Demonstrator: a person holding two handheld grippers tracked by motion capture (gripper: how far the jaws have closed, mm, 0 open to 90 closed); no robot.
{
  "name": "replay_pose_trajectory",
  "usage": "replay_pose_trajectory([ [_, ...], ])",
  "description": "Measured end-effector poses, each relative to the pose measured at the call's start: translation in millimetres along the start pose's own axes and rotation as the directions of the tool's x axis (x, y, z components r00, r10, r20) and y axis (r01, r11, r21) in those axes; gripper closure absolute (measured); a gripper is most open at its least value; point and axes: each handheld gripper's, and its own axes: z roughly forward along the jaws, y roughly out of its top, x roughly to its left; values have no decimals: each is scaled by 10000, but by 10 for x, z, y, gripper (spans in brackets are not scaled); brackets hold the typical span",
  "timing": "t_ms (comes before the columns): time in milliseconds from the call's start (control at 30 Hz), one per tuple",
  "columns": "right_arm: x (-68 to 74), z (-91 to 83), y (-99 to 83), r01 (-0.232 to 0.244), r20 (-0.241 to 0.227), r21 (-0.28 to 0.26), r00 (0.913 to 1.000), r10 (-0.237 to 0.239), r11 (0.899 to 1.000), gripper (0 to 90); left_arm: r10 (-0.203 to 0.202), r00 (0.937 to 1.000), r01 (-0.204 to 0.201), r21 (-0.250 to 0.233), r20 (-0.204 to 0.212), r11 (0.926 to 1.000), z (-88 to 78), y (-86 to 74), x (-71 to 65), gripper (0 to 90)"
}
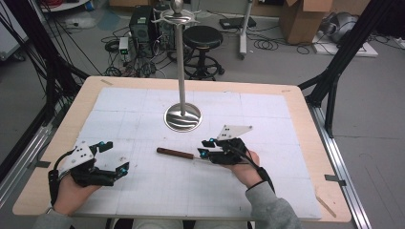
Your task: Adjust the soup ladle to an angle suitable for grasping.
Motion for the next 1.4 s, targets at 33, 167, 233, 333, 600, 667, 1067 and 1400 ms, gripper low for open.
replay_pose_trajectory([
  [33,-13,-9,13,149,-104,107,9998,-148,9998,528,-1,10000,1,2,3,10000,0,-1,0,31],
  [167,-61,-72,60,456,-247,139,9987,-453,9989,384,2,10000,-2,33,13,10000,-1,-9,0,31],
  [233,-80,-108,94,968,-279,221,9950,-961,9951,260,-25,10000,25,25,-6,10000,-10,-10,1,31],
  [333,-158,-117,131,899,-833,484,9928,-856,9948,149,2,9999,-3,-115,-135,9999,-58,7,10,31],
  [600,-310,-179,175,1072,-1861,171,9772,-1022,9941,29,-119,9995,114,-150,-294,9998,-119,-8,22,31],
  [667,-312,-202,217,1290,-1978,155,9724,-1235,9915,49,-122,9994,118,-120,-315,9999,-128,-13,17,31],
  [1067,-420,-206,294,1345,-2741,585,9550,-1137,9892,61,-211,9991,215,101,-379,9997,-169,-52,14,31],
  [1400,-398,-77,233,1946,-2054,1699,9658,-1584,9661,13,-240,9992,246,165,-319,9996,-170,-59,10,31],
])
